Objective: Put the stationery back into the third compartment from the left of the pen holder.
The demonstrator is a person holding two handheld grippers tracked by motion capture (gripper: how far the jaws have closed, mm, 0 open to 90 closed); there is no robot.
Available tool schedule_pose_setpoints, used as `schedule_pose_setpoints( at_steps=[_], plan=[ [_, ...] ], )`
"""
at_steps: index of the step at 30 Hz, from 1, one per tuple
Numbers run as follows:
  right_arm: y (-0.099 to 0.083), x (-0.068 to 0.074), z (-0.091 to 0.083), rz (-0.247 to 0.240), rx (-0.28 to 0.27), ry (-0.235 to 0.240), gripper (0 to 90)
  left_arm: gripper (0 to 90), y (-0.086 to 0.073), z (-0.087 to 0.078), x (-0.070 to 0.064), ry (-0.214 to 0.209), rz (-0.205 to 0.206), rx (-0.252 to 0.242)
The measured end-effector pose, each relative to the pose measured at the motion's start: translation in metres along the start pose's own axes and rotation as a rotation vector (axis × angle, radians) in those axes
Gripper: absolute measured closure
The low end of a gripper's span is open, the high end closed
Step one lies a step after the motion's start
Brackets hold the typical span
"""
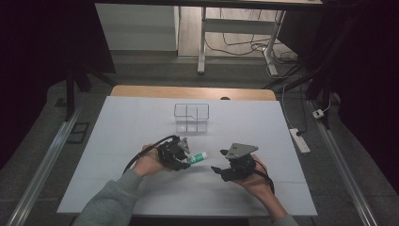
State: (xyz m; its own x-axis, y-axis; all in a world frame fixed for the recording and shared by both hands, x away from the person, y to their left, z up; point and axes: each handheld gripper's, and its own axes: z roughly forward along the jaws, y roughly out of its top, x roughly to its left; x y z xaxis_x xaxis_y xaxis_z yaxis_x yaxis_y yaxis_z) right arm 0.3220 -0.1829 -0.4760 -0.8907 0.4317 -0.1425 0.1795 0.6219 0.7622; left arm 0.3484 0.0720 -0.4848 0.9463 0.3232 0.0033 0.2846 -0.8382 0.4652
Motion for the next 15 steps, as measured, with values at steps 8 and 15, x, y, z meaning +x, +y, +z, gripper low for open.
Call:
schedule_pose_setpoints(
  at_steps=[8,15],
  plan=[
    [0.014,0.01,0.011,-0.059,-0.006,0.037,33.1,64.6,0.005,0.006,0.0,-0.047,-0.013,0.006],
    [0.025,0.024,0.026,-0.159,0.038,0.059,34.5,64.5,0.007,0.01,0.002,-0.093,-0.026,0.007]
  ],
)
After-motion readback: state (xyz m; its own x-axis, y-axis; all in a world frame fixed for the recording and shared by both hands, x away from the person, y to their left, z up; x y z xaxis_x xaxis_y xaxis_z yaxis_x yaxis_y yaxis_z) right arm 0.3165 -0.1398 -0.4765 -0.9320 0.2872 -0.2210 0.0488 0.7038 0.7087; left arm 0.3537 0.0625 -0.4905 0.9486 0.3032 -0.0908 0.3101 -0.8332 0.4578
